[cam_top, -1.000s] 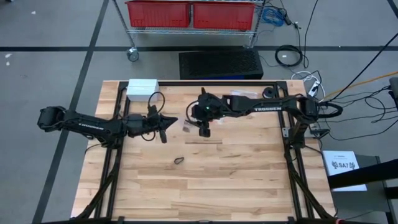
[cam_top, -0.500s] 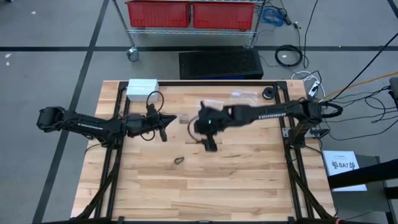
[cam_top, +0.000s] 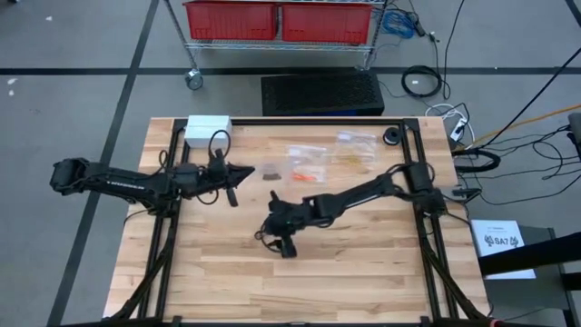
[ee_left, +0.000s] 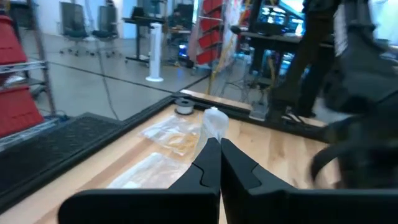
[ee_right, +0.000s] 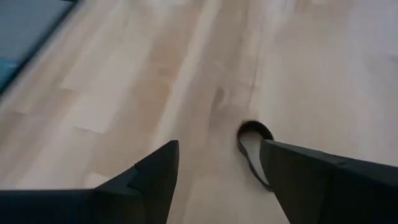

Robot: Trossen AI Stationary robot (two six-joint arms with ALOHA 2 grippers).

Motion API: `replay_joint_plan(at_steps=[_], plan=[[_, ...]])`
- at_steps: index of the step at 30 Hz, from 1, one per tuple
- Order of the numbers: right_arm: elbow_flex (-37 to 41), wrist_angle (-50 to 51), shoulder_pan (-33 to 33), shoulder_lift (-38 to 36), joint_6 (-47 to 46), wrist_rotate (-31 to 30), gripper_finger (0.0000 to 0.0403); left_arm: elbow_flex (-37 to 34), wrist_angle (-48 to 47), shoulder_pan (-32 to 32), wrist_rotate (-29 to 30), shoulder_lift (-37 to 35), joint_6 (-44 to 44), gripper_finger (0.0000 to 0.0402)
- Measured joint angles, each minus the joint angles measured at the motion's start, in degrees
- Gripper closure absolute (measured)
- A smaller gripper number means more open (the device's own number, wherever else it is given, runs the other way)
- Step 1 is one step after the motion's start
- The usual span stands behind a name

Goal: Sort rubber bands
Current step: Put the black rubber band into the left zip lock bag

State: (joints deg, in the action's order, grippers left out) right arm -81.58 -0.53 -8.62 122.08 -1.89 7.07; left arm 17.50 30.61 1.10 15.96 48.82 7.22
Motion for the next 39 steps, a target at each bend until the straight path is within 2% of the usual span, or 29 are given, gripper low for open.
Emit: replay_joint_plan(at_steps=[7,10,13,18,19,26,28,35,39], plan=[[-0.68,-1.98,0.16,4.73,-2.50,-6.99,0.0186,0.00,-1.07,0.00,-0.36,0.00,1.31,0.0402],[-0.76,-2.26,0.31,5.23,-3.17,-7.15,0.0196,0.00,-1.41,-0.07,-0.38,0.00,1.33,0.0402],[-0.85,-2.23,0.31,5.23,-3.23,-6.89,0.0235,0.00,-1.86,-0.11,-0.42,0.00,1.41,0.0402],[-0.98,-2.26,0.16,5.02,-4.76,-2.77,0.0368,0.00,-2.47,-0.11,-0.74,0.00,1.47,0.0402],[-1.42,-2.19,0.02,4.97,-4.84,-2.14,0.0385,0.00,-2.67,-0.11,-0.74,0.00,1.47,0.0402],[-3.56,6.04,-0.41,-0.85,-3.02,-3.22,0.0399,0.00,-3.82,-0.11,-0.86,0.00,1.45,0.0402],[-3.56,8.34,-0.37,-4.21,-1.75,-6.75,0.0400,-0.01,-4.43,-0.11,-1.22,0.00,1.47,0.0402],[-3.65,19.30,1.49,-17.24,5.59,-25.62,0.0401,-0.02,-4.62,-0.11,-3.35,0.04,1.26,0.0402],[-3.67,22.05,3.58,-22.16,8.30,-30.73,0.0402,-0.02,-4.56,-0.11,-3.51,0.04,1.06,0.0402]])
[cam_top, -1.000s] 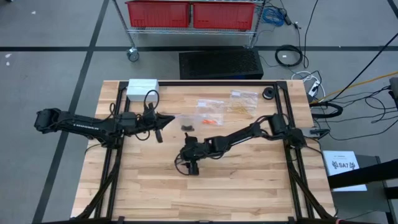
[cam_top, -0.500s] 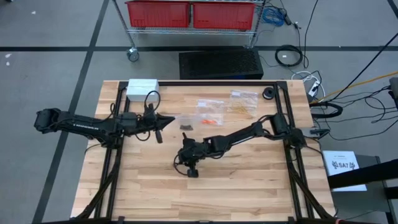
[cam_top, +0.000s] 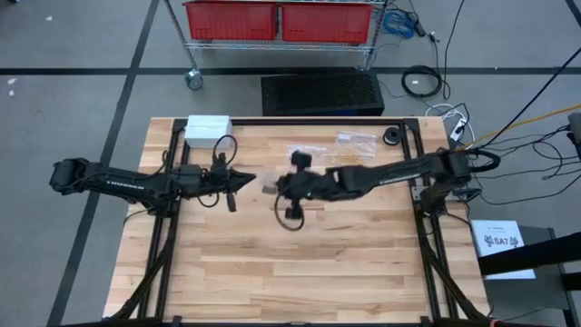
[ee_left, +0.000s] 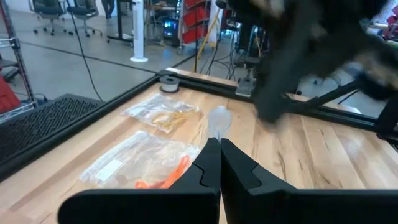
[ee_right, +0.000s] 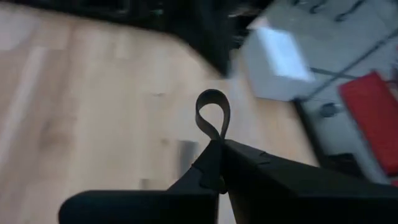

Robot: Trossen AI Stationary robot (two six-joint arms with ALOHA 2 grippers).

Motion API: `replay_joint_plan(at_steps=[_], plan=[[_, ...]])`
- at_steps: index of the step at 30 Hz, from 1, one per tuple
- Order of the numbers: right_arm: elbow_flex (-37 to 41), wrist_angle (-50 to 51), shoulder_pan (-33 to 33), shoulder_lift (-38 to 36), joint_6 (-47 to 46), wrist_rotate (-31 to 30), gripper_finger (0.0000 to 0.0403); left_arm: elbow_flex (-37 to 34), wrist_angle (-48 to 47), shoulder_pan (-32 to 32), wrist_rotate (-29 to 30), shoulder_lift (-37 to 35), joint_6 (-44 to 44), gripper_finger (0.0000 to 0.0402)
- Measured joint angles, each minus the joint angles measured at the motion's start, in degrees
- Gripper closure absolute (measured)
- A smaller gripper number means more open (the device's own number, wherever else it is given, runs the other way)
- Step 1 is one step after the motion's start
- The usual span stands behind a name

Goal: Sort rubber bands
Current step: Put the black rubber band into the left zip lock bag

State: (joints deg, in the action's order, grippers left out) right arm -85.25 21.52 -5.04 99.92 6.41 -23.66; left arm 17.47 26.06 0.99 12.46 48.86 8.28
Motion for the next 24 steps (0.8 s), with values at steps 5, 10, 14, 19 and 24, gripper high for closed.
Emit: replay_joint_plan(at_steps=[5,10,14,19,24], plan=[[0.02,1.03,3.07,-0.85,1.79,0.91,0.0403,0.00,0.25,0.00,0.01,0.00,-0.51,0.0402],[0.04,1.09,4.94,2.38,1.75,7.19,0.0403,0.00,0.37,0.00,0.01,0.00,-1.19,0.0401],[0.11,1.08,4.97,4.65,1.77,8.77,0.0403,0.00,0.40,0.00,0.01,0.00,-1.21,0.0401],[0.14,-0.72,4.96,5.07,1.54,10.46,0.0399,0.00,0.49,0.00,0.03,0.00,-1.23,0.0401],[-0.52,-2.60,4.96,4.56,0.41,10.32,0.0367,0.00,0.51,0.00,0.04,0.00,-1.23,0.0401]])
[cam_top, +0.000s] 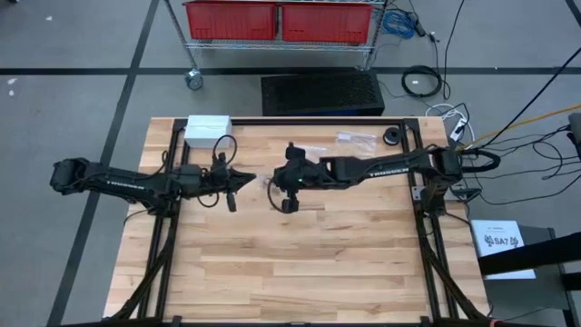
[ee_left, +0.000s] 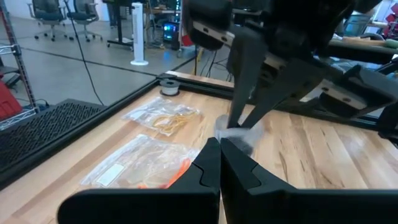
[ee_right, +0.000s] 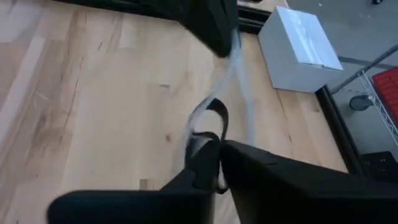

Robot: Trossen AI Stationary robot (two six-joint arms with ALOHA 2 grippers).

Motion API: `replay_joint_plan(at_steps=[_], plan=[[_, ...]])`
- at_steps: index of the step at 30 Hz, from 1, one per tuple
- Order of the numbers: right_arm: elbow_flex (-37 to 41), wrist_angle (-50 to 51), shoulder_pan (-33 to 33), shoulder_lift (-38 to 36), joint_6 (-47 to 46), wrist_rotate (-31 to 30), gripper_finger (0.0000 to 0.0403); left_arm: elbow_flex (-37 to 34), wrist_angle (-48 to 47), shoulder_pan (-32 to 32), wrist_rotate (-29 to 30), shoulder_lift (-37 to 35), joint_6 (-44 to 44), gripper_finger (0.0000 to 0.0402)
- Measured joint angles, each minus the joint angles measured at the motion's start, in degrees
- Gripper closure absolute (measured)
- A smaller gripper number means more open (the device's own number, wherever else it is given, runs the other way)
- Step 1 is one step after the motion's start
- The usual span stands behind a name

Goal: Sort rubber bands
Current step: Put the black rubber band into the left zip lock bag, then close the left zip lock bag

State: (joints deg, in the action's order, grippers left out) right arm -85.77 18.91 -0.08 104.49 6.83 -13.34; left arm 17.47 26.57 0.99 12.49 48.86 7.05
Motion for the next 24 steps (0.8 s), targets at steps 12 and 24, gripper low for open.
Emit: replay_joint_plan(at_steps=[12,24], plan=[[-9.08,21.56,0.09,-0.02,1.84,1.53,0.0260,0.00,-0.12,0.00,0.02,0.00,-1.60,0.0401],[-3.15,41.40,2.14,-8.81,-6.12,3.33,0.0254,0.04,0.04,0.00,-1.29,-0.04,-3.34,0.0401]])
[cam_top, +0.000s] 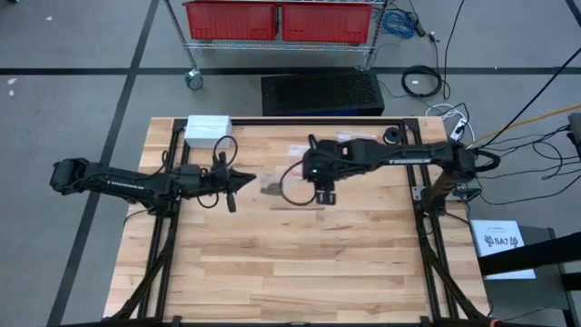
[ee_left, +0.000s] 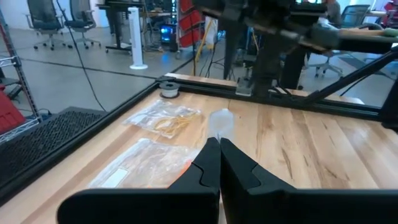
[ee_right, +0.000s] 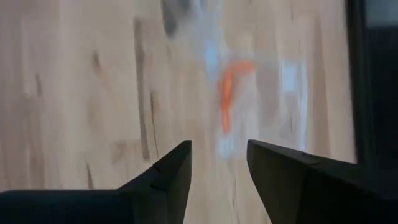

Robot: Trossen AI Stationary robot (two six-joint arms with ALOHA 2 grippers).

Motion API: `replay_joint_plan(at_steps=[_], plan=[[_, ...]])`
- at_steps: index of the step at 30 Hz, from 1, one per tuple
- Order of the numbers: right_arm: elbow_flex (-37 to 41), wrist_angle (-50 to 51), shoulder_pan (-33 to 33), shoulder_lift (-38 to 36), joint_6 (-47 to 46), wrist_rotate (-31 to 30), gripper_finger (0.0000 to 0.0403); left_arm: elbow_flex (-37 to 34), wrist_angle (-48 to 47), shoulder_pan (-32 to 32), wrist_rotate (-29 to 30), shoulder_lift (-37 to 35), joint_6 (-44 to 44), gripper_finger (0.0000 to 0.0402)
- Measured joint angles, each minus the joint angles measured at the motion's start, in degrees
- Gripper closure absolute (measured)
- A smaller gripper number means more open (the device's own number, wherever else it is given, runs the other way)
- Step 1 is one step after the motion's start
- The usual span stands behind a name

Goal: Sort rubber bands
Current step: Close the left zip lock bag

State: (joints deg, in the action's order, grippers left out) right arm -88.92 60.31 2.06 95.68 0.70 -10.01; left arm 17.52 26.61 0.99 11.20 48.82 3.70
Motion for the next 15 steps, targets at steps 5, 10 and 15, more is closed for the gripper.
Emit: replay_joint_plan(at_steps=[5,10,15], plan=[[19.22,-19.17,0.70,-9.70,-1.85,7.51,0.0254,0.00,0.00,0.00,-3.30,0.00,-0.02,0.0401],[38.41,-42.83,0.43,-16.71,-5.64,8.79,0.0254,0.37,-4.20,0.00,-3.91,0.00,0.00,0.0401],[46.26,-55.67,-0.97,-18.51,-13.96,8.49,0.0261,4.90,-15.76,-0.51,-3.87,0.05,1.26,0.0401]])
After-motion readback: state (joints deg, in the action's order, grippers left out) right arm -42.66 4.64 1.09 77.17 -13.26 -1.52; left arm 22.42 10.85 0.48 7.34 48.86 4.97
